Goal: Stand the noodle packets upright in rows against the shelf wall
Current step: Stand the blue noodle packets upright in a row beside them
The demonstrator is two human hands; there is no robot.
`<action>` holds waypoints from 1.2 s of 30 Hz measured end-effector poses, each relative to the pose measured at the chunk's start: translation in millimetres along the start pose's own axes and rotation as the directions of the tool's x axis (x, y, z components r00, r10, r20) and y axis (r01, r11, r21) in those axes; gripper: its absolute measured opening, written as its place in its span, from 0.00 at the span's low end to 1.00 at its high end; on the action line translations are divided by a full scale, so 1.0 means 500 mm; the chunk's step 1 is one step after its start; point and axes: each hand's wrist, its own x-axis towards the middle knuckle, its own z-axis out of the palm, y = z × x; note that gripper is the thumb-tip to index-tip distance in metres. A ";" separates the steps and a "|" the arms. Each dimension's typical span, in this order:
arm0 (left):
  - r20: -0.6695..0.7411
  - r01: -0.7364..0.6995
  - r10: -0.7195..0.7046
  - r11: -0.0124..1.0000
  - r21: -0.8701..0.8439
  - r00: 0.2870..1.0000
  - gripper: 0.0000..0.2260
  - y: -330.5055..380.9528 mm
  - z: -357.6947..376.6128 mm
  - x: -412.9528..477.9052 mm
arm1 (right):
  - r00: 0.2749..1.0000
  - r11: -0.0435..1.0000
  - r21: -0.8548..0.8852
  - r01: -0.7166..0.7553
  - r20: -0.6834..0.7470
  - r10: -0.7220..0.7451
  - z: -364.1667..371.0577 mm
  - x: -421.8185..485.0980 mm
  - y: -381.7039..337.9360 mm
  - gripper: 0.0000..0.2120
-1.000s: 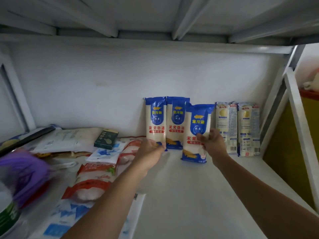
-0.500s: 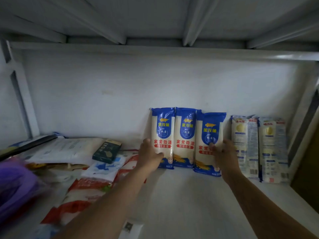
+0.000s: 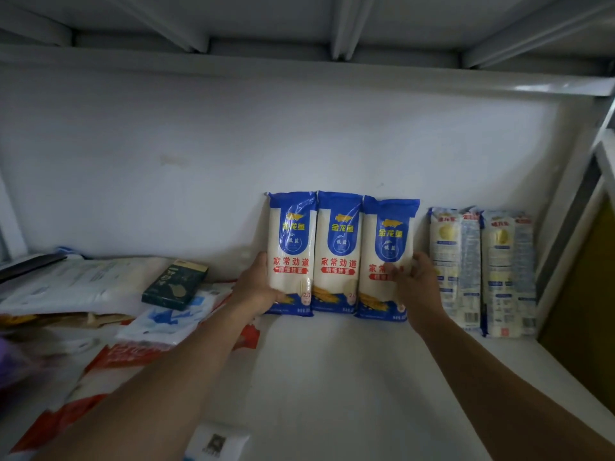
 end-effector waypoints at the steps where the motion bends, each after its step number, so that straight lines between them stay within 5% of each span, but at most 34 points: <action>1: -0.015 -0.006 0.006 1.000 0.008 1.000 0.32 -0.002 -0.001 0.001 | 1.000 1.000 0.007 0.000 -0.004 0.000 -0.001 0.001 0.002 0.16; 19: -0.149 -0.082 0.108 0.982 0.172 0.983 0.31 -0.001 0.015 0.006 | 0.998 0.998 0.023 0.060 -0.022 -0.060 -0.003 0.007 0.014 0.15; 22: -0.204 -0.209 0.319 0.879 0.429 0.925 0.28 0.001 0.011 -0.002 | 0.998 0.999 0.003 0.054 -0.032 -0.054 -0.001 0.010 0.018 0.14; 24: -0.018 -0.377 0.453 0.762 0.526 0.892 0.20 0.012 0.014 -0.013 | 0.998 0.999 -0.003 0.053 -0.030 -0.053 -0.002 0.011 0.018 0.15; 27: 0.206 -0.401 0.348 0.713 0.576 0.914 0.10 0.023 0.028 -0.026 | 0.999 0.999 0.005 0.049 -0.022 -0.049 -0.002 0.013 0.020 0.15; 30: 0.188 -0.386 0.350 0.678 0.626 0.918 0.07 0.021 0.041 -0.029 | 0.999 0.999 0.002 0.041 -0.034 -0.041 0.001 0.013 0.022 0.15; 36: 0.101 -0.383 0.462 0.571 0.726 0.881 0.18 0.021 0.084 -0.036 | 0.997 0.998 0.030 0.046 -0.056 -0.045 0.000 0.011 0.019 0.16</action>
